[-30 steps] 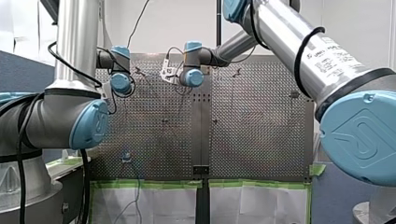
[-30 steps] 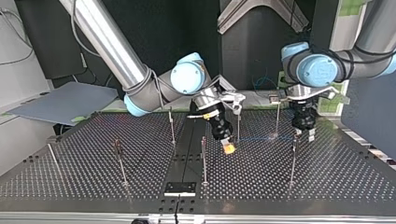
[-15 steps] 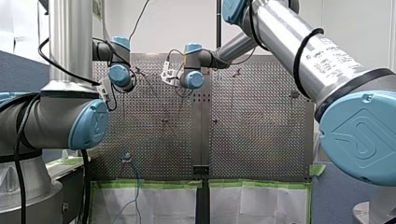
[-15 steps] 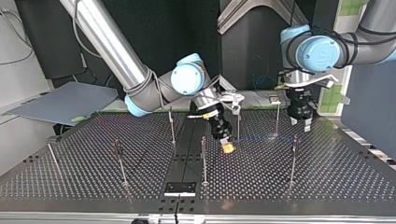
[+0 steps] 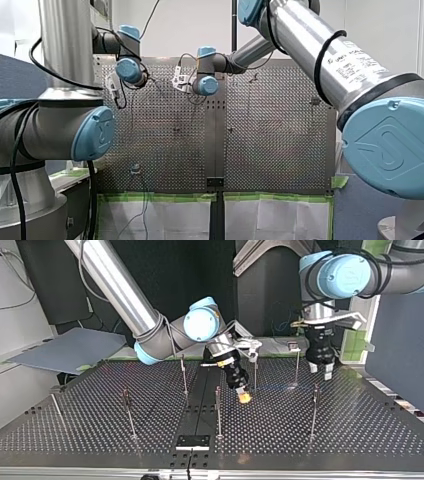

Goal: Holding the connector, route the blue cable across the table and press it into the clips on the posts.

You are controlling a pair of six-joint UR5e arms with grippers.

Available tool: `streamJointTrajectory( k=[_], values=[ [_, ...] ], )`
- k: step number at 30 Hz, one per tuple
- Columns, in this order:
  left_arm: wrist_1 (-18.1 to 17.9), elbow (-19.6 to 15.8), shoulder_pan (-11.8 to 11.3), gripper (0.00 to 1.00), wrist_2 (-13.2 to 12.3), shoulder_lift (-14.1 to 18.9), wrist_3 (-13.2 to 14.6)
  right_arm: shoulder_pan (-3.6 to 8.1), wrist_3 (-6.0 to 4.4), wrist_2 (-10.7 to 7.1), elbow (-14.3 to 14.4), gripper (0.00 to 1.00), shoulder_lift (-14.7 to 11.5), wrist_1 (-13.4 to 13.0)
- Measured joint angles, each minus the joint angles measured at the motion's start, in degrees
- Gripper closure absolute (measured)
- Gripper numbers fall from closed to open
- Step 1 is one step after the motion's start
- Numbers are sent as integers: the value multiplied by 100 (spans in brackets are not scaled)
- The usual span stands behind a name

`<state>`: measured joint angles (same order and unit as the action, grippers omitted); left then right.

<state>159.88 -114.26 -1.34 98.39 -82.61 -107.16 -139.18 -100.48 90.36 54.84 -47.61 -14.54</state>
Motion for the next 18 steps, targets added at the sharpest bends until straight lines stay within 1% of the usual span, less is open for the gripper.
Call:
streamJointTrajectory(
  k=[4,9,14,18],
  values=[
    [57,1,100,0,0,91,188,6,0,0,0,100,4,2],
    [32,2,233,0,-1,117,435,10,0,2,0,100,9,3],
    [-123,3,342,0,-1,83,668,14,0,8,0,100,15,3],
    [-323,5,433,0,0,-5,878,22,0,9,2,100,18,6]
  ],
)
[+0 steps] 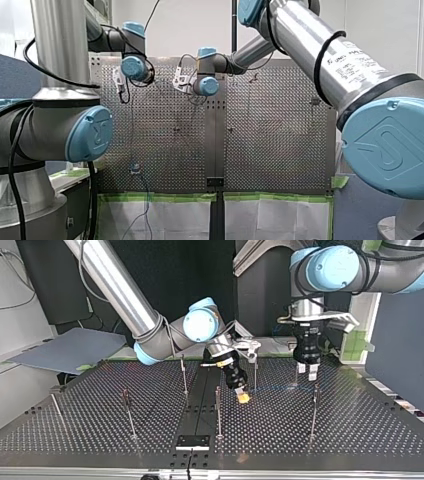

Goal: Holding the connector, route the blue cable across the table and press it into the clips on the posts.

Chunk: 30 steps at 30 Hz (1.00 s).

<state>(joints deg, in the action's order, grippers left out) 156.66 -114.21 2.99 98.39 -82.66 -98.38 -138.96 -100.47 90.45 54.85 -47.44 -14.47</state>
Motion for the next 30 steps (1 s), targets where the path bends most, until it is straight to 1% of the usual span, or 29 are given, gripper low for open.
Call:
streamJointTrajectory(
  k=[7,18,22,27,30],
  values=[
    [-272,133,135,0,38,-271,321,18,0,4,0,100,0,5],
    [-319,660,314,0,344,-834,887,23,0,9,-1,100,7,5],
    [-344,787,333,0,370,-1009,1085,29,11,6,0,100,11,5],
    [-468,849,326,0,366,-1121,1181,31,16,6,0,100,12,5],
    [-467,903,316,0,360,-1221,1202,32,17,7,2,100,15,5]
  ],
)
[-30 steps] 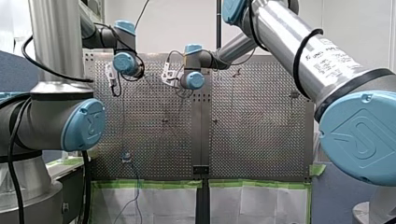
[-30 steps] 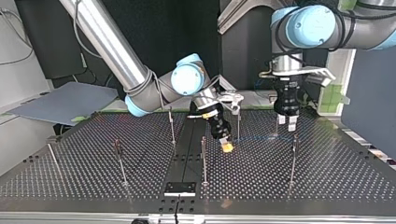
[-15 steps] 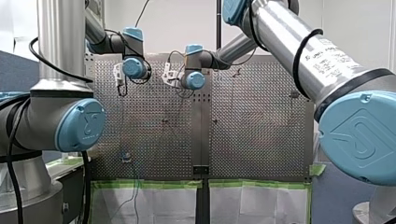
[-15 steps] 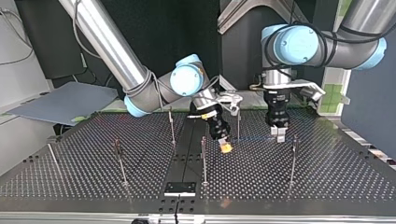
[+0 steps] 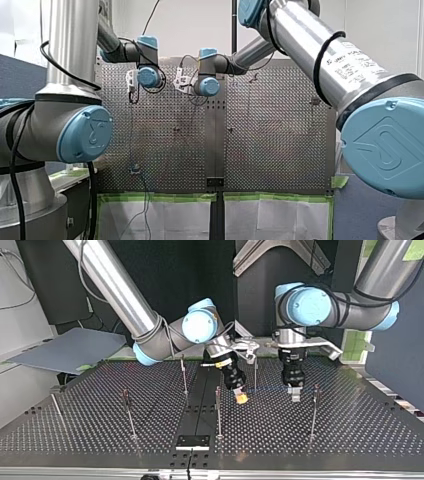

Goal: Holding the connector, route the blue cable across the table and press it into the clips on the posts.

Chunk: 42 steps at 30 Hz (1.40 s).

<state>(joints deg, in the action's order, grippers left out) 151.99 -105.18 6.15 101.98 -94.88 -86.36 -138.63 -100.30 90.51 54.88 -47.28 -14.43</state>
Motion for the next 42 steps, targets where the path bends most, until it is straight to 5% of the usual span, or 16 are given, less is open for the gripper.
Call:
streamJointTrajectory(
  k=[8,9,10,12,13,15,16,18,30,42],
  values=[
    [22,50,-11,4,25,-151,3,3,0,-6,-1,100,1,13],
    [20,49,-12,20,34,-153,-14,2,0,-7,-1,100,2,15],
    [20,47,-10,20,47,-154,-30,2,0,-6,-1,100,2,15],
    [24,47,-2,47,99,-155,-74,4,1,-6,-3,100,2,17],
    [28,46,2,47,127,-155,-92,4,3,-7,-3,100,2,18],
    [35,47,9,76,198,-155,-138,5,6,-6,-2,100,3,19],
    [38,47,12,76,224,-155,-155,6,7,-6,-2,100,3,21],
    [44,45,21,100,263,-156,-182,11,12,4,0,100,2,31],
    [111,-131,106,100,299,-156,-247,33,76,146,72,100,5,132],
    [-337,-696,107,100,243,-188,-439,58,109,204,568,100,8,142]
  ],
)
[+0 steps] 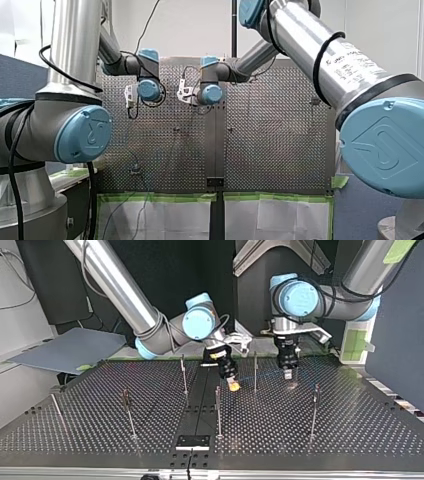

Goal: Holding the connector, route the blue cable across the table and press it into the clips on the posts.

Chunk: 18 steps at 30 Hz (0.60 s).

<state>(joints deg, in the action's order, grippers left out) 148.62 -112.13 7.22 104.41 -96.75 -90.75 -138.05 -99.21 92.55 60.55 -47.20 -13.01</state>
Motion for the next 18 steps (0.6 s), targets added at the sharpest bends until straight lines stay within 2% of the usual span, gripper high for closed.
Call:
streamJointTrajectory(
  k=[12,18],
  values=[
    [-562,-539,-17,100,-71,-501,-76,14,5,13,559,100,3,0],
    [-702,-601,-18,100,-171,-720,-81,49,6,25,802,100,6,-4]
  ],
)
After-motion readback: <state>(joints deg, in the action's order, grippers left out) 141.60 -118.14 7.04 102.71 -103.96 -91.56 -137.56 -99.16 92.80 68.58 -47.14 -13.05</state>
